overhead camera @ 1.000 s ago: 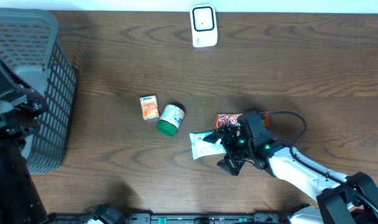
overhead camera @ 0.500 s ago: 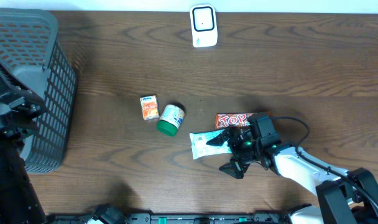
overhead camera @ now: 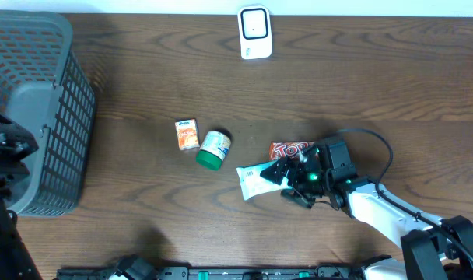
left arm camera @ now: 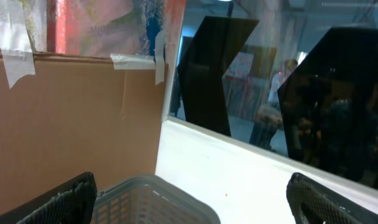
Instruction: Scan the item barcode
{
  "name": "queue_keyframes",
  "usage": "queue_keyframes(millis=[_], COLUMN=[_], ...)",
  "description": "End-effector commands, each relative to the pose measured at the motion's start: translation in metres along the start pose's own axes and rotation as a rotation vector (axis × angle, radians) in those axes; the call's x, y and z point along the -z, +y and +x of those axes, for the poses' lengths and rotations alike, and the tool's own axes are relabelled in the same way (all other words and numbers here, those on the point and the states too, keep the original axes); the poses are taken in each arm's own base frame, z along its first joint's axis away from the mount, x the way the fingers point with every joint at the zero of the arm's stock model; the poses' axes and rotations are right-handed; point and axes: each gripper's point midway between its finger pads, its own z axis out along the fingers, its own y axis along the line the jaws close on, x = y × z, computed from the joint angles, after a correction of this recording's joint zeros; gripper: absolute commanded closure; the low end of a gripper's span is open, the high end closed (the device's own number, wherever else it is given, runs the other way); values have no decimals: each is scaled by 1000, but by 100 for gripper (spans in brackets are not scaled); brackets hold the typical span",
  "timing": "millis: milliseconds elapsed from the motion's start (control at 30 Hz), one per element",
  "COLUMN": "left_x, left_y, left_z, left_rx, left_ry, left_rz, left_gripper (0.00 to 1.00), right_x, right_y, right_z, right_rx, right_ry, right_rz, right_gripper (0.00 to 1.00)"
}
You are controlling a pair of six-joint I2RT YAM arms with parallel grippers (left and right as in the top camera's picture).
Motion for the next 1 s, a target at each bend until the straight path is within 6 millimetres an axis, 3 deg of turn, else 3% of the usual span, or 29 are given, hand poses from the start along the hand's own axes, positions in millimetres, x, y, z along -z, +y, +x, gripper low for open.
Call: queue_keyframes(millis=[0,333,600,767,833,900,967], left_x=[0,0,0,0,0,0,0], left_y=[5,5,5,5,5,5,5], left_z=[-2,-2,-1,-1,0,0,0], left_rx=[29,28,21,20,17,17,17], left_ry=[-5,-5,-2,-2,0,-1,-1], left_rz=[-24,-24,-23,-23,-24,-23,-23], left_gripper=[2,2,2,2,2,2,2], right_x=[9,13,7,-5,-11,-14,-17], right_y=[-96,-121,-114,-118,-122,-127,-132], right_z=[-32,-20,-21,-4,5,12,15], right_rx=[126,122,160,185,189,192,195], right_ry=[-219,-210,-218,-144,-99,-72,-56], right_rz=[417,483,460,471,477,496,509], right_gripper=[1,1,1,1,4,19,43])
